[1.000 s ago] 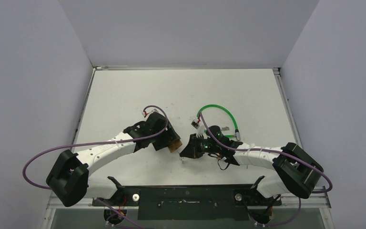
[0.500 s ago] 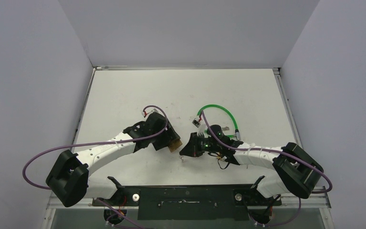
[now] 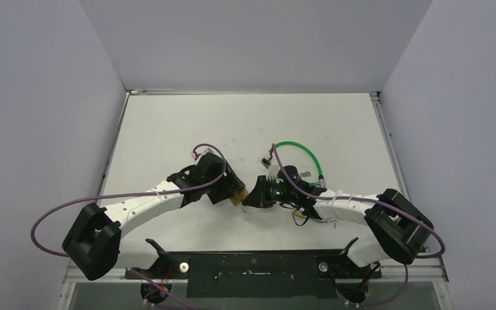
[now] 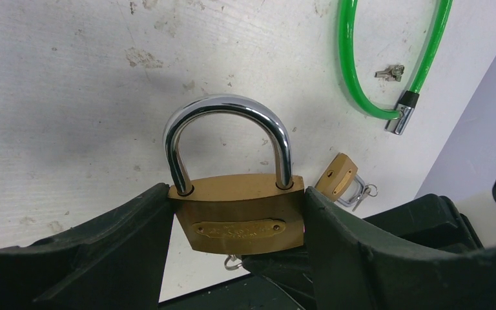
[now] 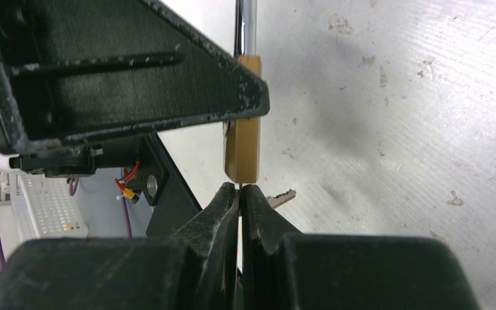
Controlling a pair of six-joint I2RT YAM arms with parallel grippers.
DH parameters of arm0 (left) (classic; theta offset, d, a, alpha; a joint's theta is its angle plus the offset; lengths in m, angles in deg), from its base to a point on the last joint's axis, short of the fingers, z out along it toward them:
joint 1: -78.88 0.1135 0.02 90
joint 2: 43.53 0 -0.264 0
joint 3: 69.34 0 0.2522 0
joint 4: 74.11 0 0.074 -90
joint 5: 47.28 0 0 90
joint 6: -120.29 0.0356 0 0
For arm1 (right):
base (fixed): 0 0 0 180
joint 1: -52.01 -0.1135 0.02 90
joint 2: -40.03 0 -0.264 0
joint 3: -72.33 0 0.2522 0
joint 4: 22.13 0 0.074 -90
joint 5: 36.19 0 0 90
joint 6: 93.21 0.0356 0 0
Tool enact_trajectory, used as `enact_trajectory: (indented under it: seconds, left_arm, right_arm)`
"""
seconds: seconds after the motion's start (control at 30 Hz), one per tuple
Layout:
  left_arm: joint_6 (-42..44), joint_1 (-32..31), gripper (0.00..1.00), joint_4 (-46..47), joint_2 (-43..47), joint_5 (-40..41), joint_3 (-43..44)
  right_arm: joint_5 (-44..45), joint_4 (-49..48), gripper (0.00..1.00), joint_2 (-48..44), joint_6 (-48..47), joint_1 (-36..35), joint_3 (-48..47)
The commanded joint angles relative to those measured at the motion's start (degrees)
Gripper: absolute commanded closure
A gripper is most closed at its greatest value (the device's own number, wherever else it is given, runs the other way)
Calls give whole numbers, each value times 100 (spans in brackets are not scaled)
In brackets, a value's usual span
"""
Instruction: Unlock with the key
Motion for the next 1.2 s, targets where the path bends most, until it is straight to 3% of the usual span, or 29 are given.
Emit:
enact_trajectory:
  seconds: [0.0,0.3,0.37,0.6,0.77,0.97,1.07,1.17]
  left_arm:
    - [-278,1,88,670,195,-508,27]
    - [-474,6,88,960,203,-782,-24]
    - [-623,0,92,999,331,-739,-88]
    - [-668,34,94,1138,817,-630,7]
    - [-721,40,94,2280,1115,-791,-352]
    - [-744,46,94,2999,1377,-851,-533]
    - [-780,45,94,3132,1455,-872,-577]
    - [-691,59,94,2961,1496,-736,-529]
  right_arm:
    - [384,-128,100,86,-50,52,-439]
    - [668,-30,100,338,19,63,-877]
    - [472,-287,100,322,194,127,-833]
    - [-199,-1920,100,75,1421,429,-343]
    - [-779,-2706,100,81,2793,711,-108]
    - [-888,-3782,100,57,3988,834,313]
    - [-877,-3805,100,4,3994,836,309]
    - [-679,-2725,99,-317,3119,831,136]
